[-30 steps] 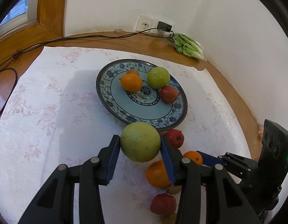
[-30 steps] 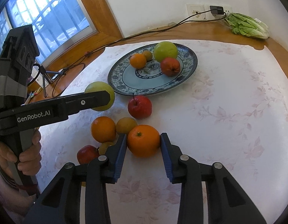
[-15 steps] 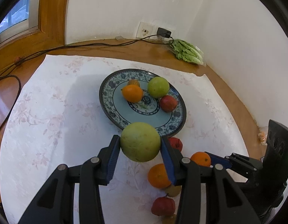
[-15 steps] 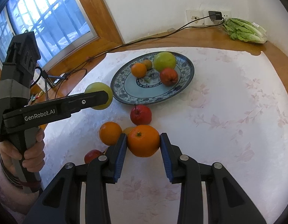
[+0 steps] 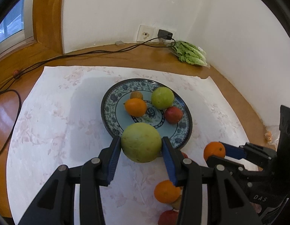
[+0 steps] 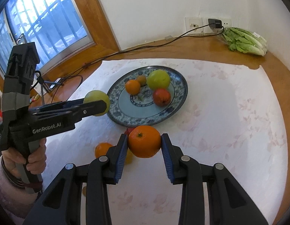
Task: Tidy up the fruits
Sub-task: 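Carry the orange and green pear onto the plate and open both tools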
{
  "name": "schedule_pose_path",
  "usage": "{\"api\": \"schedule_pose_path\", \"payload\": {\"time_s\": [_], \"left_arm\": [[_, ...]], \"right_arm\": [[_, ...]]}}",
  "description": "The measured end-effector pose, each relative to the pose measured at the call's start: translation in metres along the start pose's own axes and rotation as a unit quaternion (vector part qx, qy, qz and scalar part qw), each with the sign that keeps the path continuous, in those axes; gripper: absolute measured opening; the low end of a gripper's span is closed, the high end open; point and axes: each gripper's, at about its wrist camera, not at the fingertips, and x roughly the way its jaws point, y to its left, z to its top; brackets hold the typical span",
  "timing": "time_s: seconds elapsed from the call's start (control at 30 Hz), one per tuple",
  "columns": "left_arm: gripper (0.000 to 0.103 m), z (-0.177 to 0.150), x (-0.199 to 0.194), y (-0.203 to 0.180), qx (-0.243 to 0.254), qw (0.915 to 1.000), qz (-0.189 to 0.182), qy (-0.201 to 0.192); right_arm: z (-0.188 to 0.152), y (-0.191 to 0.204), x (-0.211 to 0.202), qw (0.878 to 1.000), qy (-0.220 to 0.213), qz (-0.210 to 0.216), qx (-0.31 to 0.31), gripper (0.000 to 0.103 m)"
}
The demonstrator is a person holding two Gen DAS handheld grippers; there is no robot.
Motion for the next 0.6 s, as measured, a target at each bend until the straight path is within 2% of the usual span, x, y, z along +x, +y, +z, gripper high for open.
{"api": "schedule_pose_path", "payload": {"time_s": [0.3, 0.6], "left_arm": [[0.046, 0.015, 0.023, 0.008, 0.000, 0.9998, 0.019, 0.003], [0.046, 0.019, 0.046, 0.015, -0.003, 0.9998, 0.016, 0.009]], "right_arm": [[0.022, 0.005, 0.030, 1.000, 0.003, -0.002, -0.006, 0.037], [0.027, 0.011, 0.060, 1.000, 0.007, -0.006, -0.016, 0.037]]}}
